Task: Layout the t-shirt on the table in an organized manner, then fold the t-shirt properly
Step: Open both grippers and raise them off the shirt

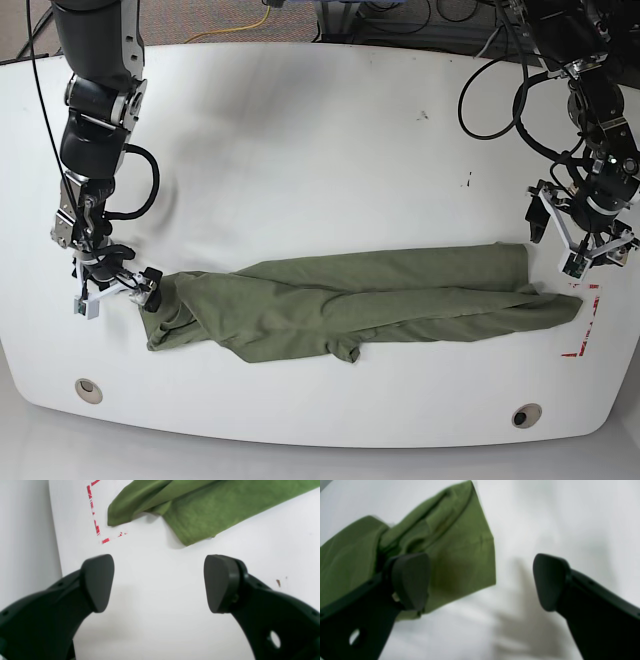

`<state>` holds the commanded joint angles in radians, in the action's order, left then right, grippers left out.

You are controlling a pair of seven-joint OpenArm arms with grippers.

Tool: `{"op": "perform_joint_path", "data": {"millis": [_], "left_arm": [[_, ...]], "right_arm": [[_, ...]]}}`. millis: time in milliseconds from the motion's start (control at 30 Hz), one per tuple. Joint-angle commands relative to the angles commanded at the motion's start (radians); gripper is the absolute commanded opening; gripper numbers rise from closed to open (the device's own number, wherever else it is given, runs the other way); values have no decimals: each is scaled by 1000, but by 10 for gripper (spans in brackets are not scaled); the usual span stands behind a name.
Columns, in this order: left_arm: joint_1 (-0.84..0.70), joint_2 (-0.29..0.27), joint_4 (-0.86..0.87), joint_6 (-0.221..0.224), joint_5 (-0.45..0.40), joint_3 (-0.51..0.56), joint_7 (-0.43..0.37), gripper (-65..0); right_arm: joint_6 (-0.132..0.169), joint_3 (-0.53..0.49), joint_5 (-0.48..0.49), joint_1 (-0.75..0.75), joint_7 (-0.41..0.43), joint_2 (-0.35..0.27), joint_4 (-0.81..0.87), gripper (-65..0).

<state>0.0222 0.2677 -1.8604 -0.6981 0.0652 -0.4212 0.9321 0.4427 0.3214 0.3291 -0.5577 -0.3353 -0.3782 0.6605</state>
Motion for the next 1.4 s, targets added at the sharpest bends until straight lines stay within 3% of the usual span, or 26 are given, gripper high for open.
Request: {"op": "perform_joint_path", "data": {"millis": [600,633,700,767,833,933,1200,1400], "left_arm": [[-2,-2,-2,0,0,-2,0,-121],[-2,-2,-2,0,0,-2,0,-121],[-2,-2,-2,0,0,-2,0,-121],[-2,-2,-2,0,0,-2,0,-121],[-2,-2,-2,0,0,-2,0,-121],[-3,-2,-2,0,0,0,0,-121],[-18,-5,0,0,0,3,0,-121],[-15,-5,2,0,0,38,0,-121]], "right_arm": [[0,0,0,40,6,61,0,-41],[0,0,0,41,6,61,0,-57],[0,0,0,41,6,61,0,-152],[2,0,0,41,6,61,0,-287],[2,0,0,40,8,61,2,-479],[2,0,0,40,8,61,5,-645],[2,0,6,57,-31,60,21,-650],[0,6,12,196,-153,78,296,-650]]}}
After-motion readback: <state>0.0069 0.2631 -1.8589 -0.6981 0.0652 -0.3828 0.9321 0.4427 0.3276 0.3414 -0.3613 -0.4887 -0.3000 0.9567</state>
